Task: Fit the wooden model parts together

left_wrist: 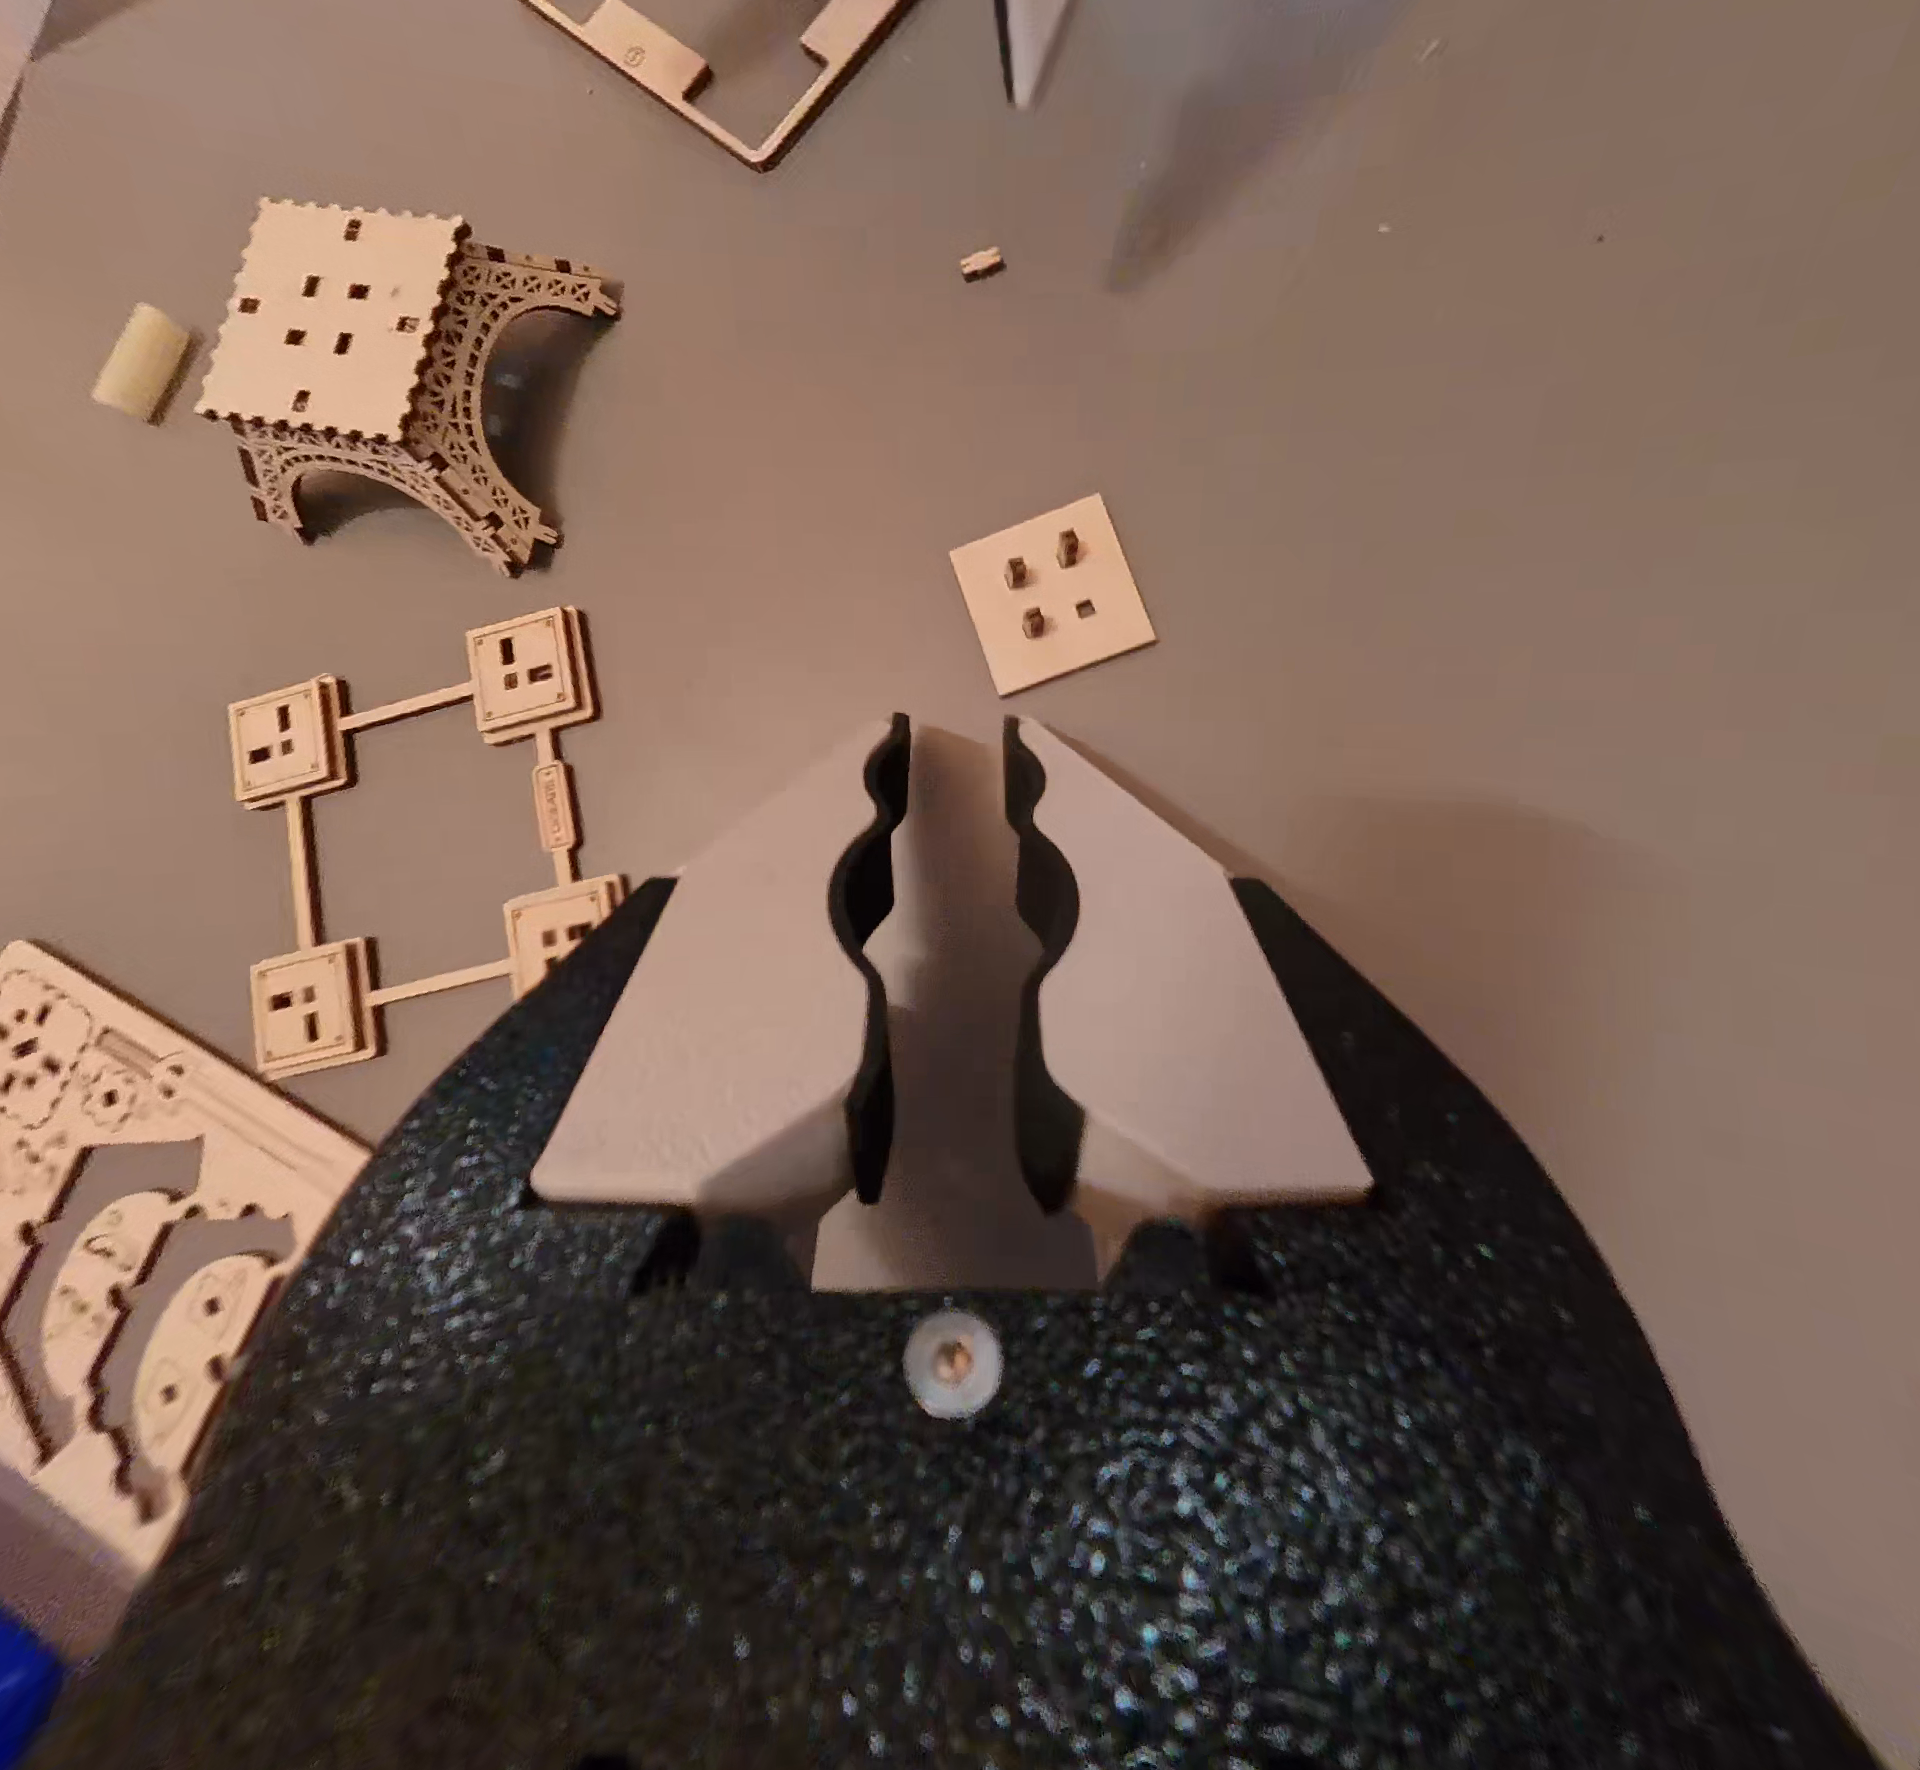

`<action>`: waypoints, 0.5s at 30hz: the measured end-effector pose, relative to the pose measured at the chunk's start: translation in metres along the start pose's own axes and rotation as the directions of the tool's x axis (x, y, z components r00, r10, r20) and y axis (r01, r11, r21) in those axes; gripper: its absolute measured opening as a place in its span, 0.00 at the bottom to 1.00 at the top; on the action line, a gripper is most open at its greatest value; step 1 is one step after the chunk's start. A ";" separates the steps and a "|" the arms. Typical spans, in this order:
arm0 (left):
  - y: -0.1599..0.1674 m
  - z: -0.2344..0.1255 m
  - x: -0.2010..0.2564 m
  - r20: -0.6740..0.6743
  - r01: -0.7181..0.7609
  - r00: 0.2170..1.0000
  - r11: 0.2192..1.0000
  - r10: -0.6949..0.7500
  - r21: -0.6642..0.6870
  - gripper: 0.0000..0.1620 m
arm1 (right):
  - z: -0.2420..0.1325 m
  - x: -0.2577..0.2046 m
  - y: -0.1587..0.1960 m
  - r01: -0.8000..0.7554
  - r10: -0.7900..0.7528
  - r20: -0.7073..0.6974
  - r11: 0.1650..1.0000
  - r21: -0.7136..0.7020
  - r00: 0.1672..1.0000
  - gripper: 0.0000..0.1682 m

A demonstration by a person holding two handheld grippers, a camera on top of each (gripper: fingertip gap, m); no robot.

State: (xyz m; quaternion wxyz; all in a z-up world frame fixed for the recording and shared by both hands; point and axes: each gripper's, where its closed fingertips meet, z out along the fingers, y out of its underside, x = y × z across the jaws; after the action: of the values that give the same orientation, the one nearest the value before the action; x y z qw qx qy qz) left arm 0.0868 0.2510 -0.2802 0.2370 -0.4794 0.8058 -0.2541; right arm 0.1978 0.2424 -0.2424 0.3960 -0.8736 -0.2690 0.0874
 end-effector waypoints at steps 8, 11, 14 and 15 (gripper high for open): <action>-0.002 0.007 0.013 -0.043 0.083 0.996 0.996 -0.082 0.026 0.09 | -0.017 0.013 0.033 -0.015 0.021 0.072 0.996 -0.083 0.997 0.43; -0.004 0.008 0.016 0.005 0.109 0.994 0.994 -0.109 0.009 0.06 | -0.010 -0.009 0.030 0.003 0.012 0.168 0.996 -0.086 0.986 0.32; -0.010 0.011 0.025 0.022 0.138 0.990 0.990 -0.138 0.011 0.05 | -0.002 -0.029 0.034 0.044 -0.011 0.243 0.991 -0.130 0.970 0.23; -0.013 0.013 0.029 0.021 0.147 0.989 0.989 -0.147 0.015 0.05 | 0.000 -0.034 0.034 0.048 -0.011 0.252 0.989 -0.141 0.968 0.22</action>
State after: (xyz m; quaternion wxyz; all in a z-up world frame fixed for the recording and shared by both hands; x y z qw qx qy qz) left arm 0.0907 0.2172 -0.2857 0.2295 -0.5387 0.7639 -0.2711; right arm 0.1834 0.2054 -0.2694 0.2950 -0.8782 -0.3354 0.1710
